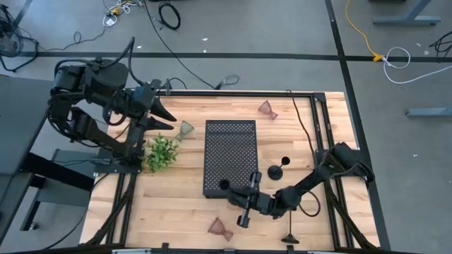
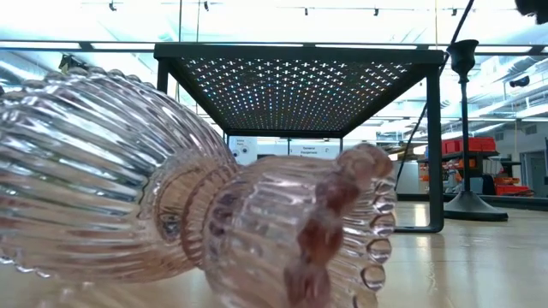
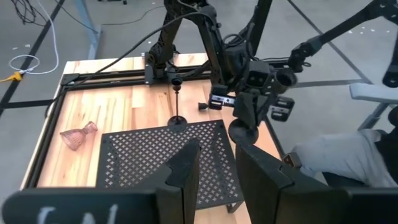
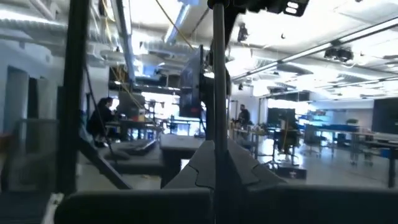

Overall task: Pick & Place candle stick holders
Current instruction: Put the left black candle holder on the shelf

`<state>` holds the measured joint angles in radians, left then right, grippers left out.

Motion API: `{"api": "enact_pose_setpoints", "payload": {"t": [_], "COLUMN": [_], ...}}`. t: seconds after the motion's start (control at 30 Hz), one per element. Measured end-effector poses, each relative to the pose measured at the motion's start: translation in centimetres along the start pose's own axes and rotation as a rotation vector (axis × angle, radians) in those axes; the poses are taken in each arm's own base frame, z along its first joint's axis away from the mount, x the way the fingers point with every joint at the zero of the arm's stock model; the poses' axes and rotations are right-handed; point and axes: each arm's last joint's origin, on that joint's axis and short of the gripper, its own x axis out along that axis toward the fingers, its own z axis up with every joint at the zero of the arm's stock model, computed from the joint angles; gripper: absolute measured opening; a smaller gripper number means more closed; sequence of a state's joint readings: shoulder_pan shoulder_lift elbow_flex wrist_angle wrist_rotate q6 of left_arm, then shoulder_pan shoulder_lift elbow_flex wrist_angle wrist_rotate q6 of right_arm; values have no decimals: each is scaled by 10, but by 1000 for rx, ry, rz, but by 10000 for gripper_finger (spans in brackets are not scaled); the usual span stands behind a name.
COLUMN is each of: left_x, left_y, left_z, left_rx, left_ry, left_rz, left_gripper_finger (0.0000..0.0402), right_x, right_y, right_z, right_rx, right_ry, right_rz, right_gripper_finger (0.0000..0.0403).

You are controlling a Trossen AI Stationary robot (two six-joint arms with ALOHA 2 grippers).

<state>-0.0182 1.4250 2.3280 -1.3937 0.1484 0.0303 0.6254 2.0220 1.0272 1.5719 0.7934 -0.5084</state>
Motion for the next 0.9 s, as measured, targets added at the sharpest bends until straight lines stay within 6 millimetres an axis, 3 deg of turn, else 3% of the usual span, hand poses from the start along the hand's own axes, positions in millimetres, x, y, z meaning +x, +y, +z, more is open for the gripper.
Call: {"api": "enact_pose_setpoints", "payload": {"t": [0.6, 0.9], "left_x": [1, 2], "left_y": [-4, -4], "left_z": [0, 0], "left_rx": [-1, -5], "left_ry": [4, 4], "left_rz": [4, 4], "left_gripper_finger": [107, 107], "right_x": [15, 9], "right_y": [-11, -20], "right_z": [-19, -32], "right_rx": [-31, 5], "right_ry": [123, 148], "right_rz": [-92, -115], "right_gripper_finger": [0, 0]}}
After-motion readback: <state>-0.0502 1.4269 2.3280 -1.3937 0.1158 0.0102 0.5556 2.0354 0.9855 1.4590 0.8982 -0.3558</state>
